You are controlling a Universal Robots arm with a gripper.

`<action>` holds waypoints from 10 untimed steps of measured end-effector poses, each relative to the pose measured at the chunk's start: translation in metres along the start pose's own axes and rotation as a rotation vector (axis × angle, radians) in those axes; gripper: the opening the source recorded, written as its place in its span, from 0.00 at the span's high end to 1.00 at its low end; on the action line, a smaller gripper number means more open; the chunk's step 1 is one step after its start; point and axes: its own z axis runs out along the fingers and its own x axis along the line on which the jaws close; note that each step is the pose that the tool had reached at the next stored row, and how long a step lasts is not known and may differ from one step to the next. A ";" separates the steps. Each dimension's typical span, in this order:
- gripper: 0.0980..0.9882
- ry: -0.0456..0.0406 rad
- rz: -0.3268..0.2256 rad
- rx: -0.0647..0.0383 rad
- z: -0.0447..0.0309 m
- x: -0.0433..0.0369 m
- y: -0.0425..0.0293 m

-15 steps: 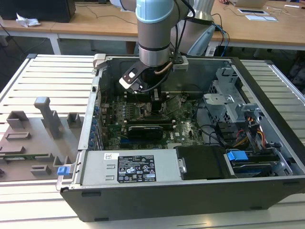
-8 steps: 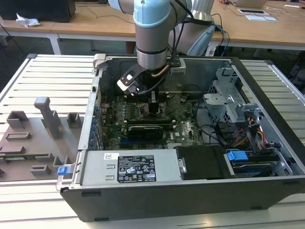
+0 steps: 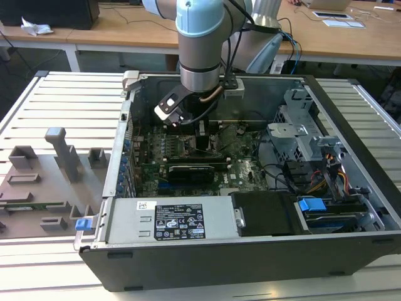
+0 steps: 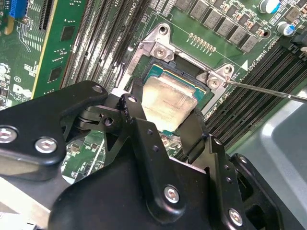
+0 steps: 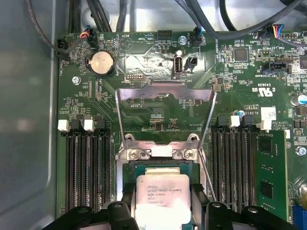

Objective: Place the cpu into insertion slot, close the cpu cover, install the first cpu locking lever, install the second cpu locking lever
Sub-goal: 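Place the cpu into insertion slot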

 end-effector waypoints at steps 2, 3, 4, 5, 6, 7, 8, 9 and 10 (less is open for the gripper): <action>0.50 0.0000 0.000 0.000 0.0005 0.0000 0.0002; 0.50 0.0000 0.000 0.000 0.0005 0.0000 0.0002; 0.50 -0.0001 0.000 0.000 0.0006 0.0000 0.0002; 0.50 -0.0001 0.000 0.000 0.0006 0.0000 0.0002; 0.50 -0.0001 0.000 0.000 0.0006 0.0000 0.0002; 0.50 -0.0001 0.000 0.000 0.0006 0.0000 0.0002; 0.50 -0.0004 0.000 0.000 0.0006 0.0000 0.0002; 0.41 -0.0002 0.000 0.000 0.0006 0.0000 0.0002; 0.41 -0.0002 0.000 0.000 0.0006 0.0000 0.0002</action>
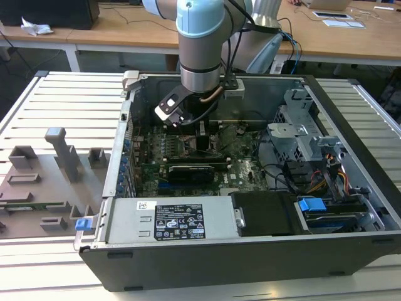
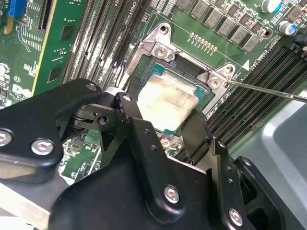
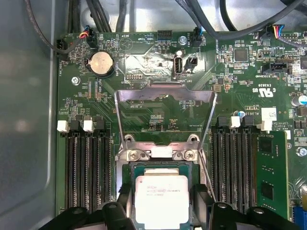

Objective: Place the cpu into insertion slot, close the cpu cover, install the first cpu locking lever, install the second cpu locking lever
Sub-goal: 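Place the cpu into insertion slot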

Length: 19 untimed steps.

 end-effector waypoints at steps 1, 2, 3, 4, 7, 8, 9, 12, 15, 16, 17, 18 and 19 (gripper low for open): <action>0.41 0.0000 0.000 0.000 0.0000 0.0000 0.0000; 0.41 -0.0001 0.000 0.000 -0.0001 0.0000 0.0000; 0.41 -0.0001 0.000 0.000 -0.0019 0.0000 0.0002; 0.41 -0.0003 0.000 0.000 -0.0060 0.0002 0.0005; 0.41 0.0001 0.000 0.000 -0.0109 0.0033 0.0008; 0.41 -0.0002 0.000 0.000 -0.0110 0.0045 0.0008; 0.51 -0.0001 0.000 0.000 -0.0110 0.0052 0.0008; 0.71 -0.0001 0.000 0.000 -0.0140 0.0055 0.0009; 0.92 -0.0001 0.000 0.000 -0.0200 0.0056 0.0014; 0.98 -0.0001 0.000 0.000 -0.0238 0.0056 0.0016; 0.99 -0.0001 0.000 0.000 -0.0321 0.0056 0.0022; 0.99 -0.0001 0.000 0.000 -0.0342 0.0057 0.0024; 0.99 -0.0001 0.000 0.000 -0.0362 0.0057 0.0026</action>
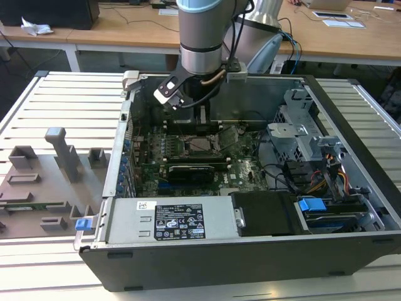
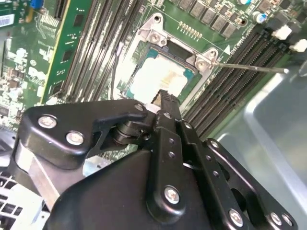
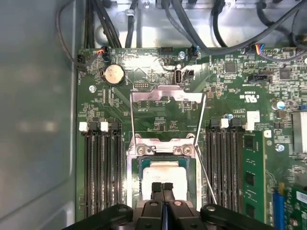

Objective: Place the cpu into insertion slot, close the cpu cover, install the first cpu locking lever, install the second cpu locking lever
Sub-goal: 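Place the cpu into insertion slot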

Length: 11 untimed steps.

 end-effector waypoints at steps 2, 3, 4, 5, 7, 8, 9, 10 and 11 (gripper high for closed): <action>0.99 0.0003 0.000 0.001 -0.0026 0.0000 0.0002; 0.99 0.0010 0.000 0.009 -0.0025 0.0000 0.0004; 0.99 0.0007 0.000 0.042 -0.0026 -0.0001 0.0016; 0.99 0.0006 0.000 0.063 -0.0026 -0.0001 0.0031; 0.99 0.0026 0.001 0.064 -0.0115 0.0000 0.0040; 0.99 0.0025 0.001 0.064 -0.0176 0.0001 0.0045; 0.99 0.0026 0.000 0.064 -0.0213 0.0001 0.0049; 0.99 0.0029 0.000 0.064 -0.0275 0.0001 0.0053; 0.99 0.0033 0.000 0.064 -0.0328 0.0002 0.0057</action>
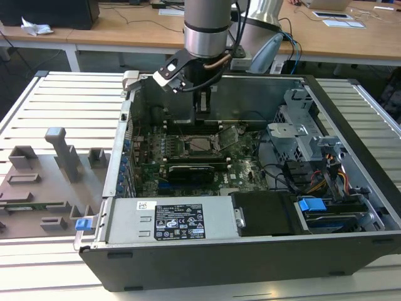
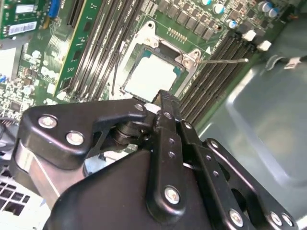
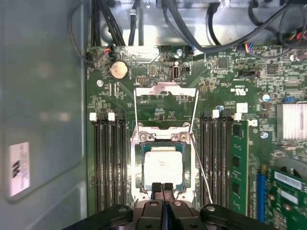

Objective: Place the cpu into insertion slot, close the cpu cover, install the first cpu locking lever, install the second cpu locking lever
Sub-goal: 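Place the cpu into insertion slot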

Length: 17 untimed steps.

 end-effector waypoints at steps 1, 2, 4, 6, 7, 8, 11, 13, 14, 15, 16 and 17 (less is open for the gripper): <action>0.99 0.0006 0.000 0.000 -0.0042 0.0001 0.0001; 0.99 0.0013 0.000 0.000 -0.0086 0.0001 0.0001; 0.99 0.0031 0.000 0.000 -0.0165 0.0002 0.0002; 0.99 0.0046 0.000 0.000 -0.0211 0.0003 0.0003; 0.99 0.0057 0.000 0.000 -0.0235 0.0003 0.0003; 0.99 0.0069 0.000 0.000 -0.0250 0.0003 0.0003; 0.99 0.0081 0.000 0.000 -0.0271 0.0003 0.0003; 0.99 0.0085 0.000 0.000 -0.0274 0.0004 0.0004; 0.99 0.0084 0.000 0.000 -0.0275 0.0003 0.0004; 0.99 0.0084 0.000 0.000 -0.0275 0.0003 0.0004; 0.99 0.0084 0.000 0.000 -0.0275 0.0003 0.0003; 0.99 0.0084 0.000 0.000 -0.0275 0.0003 0.0004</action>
